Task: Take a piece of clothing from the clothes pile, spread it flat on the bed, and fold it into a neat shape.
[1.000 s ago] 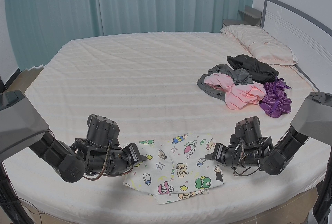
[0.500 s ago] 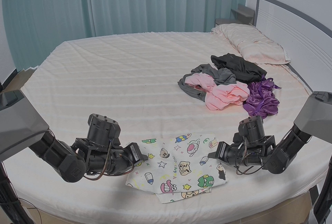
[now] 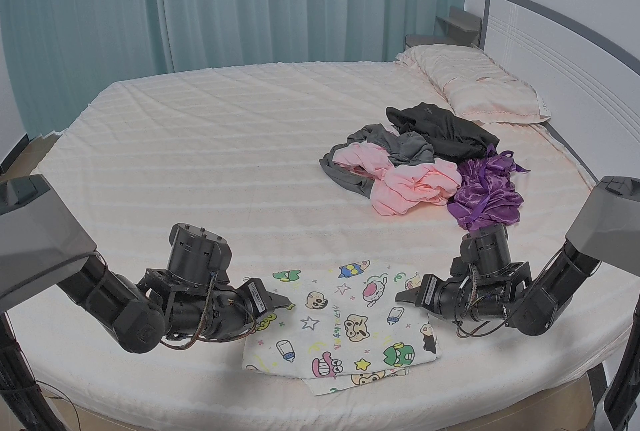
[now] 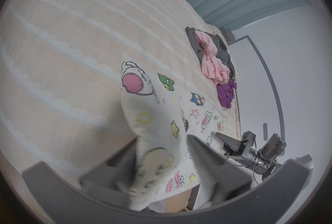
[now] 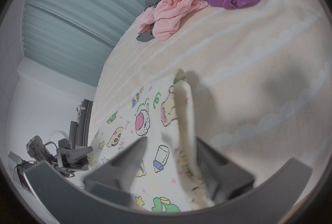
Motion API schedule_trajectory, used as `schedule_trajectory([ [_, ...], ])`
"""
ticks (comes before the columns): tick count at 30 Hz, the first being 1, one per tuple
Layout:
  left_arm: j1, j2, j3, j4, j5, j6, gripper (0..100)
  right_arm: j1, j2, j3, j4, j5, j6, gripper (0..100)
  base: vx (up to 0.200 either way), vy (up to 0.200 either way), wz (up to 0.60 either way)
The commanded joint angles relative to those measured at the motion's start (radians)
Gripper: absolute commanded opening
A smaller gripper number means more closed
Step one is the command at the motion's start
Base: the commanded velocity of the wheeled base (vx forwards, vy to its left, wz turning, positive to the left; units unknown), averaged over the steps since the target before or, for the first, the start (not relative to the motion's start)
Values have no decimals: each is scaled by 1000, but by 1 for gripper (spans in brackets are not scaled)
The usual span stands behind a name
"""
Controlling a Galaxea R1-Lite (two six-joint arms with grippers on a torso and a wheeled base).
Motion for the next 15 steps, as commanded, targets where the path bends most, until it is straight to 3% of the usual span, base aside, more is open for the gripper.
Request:
schedule_trajectory([
  [1, 2, -3, 35, 1, 5, 2, 100, -7, -1, 13, 1, -2, -5, 100, 0, 0, 0],
  [9, 58, -38, 91, 10, 99, 27, 100, -43, -85, 96, 3, -2, -33, 100, 0, 0, 0],
  [15, 61, -112, 116, 13, 102, 22, 100, -21, -131, 213, 1, 7, -92, 100, 0, 0, 0],
])
